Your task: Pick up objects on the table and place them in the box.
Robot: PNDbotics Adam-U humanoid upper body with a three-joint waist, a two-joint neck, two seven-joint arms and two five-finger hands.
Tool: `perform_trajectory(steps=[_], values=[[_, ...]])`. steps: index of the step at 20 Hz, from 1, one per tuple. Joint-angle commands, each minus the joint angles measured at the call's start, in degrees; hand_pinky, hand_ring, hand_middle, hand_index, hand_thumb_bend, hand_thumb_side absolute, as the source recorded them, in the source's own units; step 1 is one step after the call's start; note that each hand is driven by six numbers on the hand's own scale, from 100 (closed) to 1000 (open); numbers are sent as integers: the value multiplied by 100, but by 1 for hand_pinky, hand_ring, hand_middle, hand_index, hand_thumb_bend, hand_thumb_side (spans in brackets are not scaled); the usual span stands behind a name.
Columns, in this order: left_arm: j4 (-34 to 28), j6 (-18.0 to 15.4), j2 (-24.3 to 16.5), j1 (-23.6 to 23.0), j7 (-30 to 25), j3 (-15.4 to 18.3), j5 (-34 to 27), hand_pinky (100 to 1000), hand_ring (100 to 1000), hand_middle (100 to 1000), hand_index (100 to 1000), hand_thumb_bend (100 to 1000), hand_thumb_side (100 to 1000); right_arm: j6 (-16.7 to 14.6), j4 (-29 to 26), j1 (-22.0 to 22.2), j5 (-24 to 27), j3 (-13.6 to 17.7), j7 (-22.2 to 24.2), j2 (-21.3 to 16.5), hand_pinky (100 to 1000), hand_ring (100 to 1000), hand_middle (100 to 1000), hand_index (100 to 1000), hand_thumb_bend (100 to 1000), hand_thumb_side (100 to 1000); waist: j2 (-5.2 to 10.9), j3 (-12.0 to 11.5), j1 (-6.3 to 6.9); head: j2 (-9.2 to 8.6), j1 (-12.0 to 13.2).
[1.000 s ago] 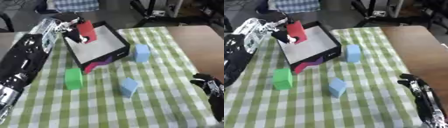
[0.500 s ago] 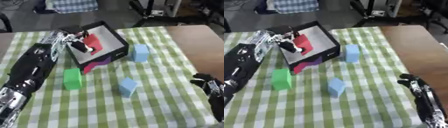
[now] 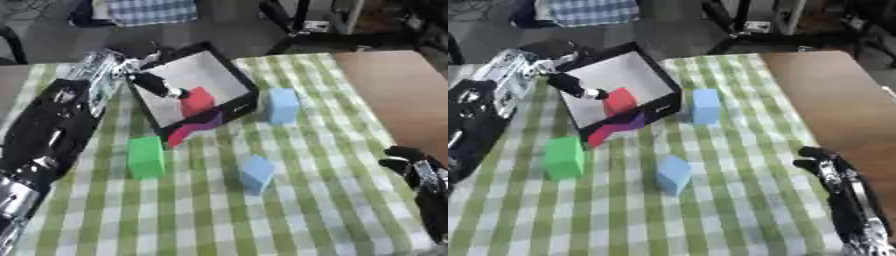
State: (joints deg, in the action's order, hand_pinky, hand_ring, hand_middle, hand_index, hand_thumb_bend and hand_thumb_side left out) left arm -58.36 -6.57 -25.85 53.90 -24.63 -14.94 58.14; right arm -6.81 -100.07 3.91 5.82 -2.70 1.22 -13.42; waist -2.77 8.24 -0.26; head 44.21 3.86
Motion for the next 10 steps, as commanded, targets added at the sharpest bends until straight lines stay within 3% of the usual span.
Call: perform_trajectory(steps=[1,5,10], values=[[-548,-246,-583,45,223,-42,-300,776,680,721,951,562,722,-12,-42,-13,-24,81,-36,-79,884,713,703,737,100,772,77,-36,5,-9,-88],[-1179,-633,-1212,-302,309,-224,-688,777,685,723,938,555,713,-15,-36,16,-52,109,-66,-95,884,713,703,737,100,772,112,-138,63,-9,-190],[-1951,-1107,-1983,-1003,-22,-638,-1163,775,700,731,932,582,715,-20,-28,17,-86,133,-90,-115,884,713,703,737,100,772,123,-187,99,-9,-247]])
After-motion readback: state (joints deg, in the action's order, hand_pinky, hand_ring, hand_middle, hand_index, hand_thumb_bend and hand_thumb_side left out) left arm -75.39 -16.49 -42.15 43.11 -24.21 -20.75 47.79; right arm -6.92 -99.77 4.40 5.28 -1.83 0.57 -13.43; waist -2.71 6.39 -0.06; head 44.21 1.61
